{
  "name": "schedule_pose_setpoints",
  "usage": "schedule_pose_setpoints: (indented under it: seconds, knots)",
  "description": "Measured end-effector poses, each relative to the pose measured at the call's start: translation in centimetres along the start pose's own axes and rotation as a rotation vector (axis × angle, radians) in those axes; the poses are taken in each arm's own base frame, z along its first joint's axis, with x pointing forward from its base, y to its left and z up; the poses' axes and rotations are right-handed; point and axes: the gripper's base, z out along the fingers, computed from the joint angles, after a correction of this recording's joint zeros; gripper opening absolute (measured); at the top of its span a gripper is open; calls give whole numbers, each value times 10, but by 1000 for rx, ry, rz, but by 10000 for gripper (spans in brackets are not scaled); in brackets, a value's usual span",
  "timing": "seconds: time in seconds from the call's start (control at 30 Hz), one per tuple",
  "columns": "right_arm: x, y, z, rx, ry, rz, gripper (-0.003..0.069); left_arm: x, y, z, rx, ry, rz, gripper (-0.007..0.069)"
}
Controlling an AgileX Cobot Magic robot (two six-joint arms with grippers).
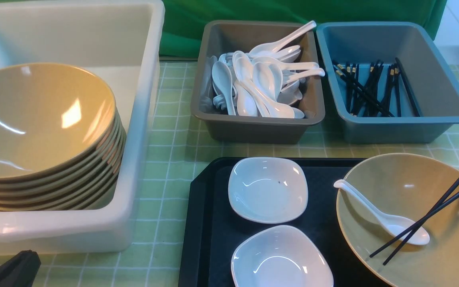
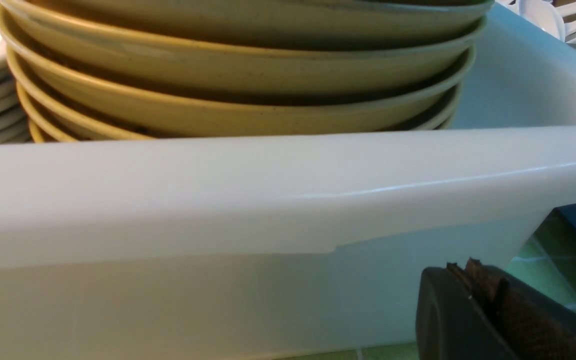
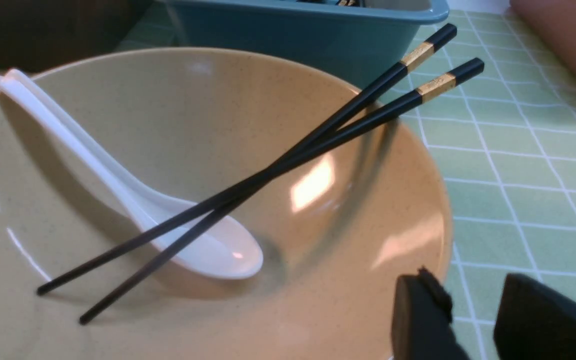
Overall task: On green table put chopsticks spoon bowls plates into blue grey white boxes.
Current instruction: 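Move the grippers toward the tableware on the black tray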
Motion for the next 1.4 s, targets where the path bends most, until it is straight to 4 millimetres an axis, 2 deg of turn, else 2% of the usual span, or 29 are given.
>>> schedule_pose_setpoints:
  seconds: [0.77,0.97,1.07,1.2,1.4]
  knots:
    - [0,0,0,0,-7,0,236,0,0,0,0,0,-3,-2]
    - [-5,0,2,0,-95,0,236,0,0,0,0,0,-3,-2]
    - [-14,0,1,-6,-205,60,236,-1,1,0,-9,-15,30,-2]
    - [-24,0,-2,-25,-323,153,236,-15,3,-1,-34,-165,51,-2]
    - [-40,0,-9,-70,-514,264,236,-52,7,-17,-107,-612,75,-2]
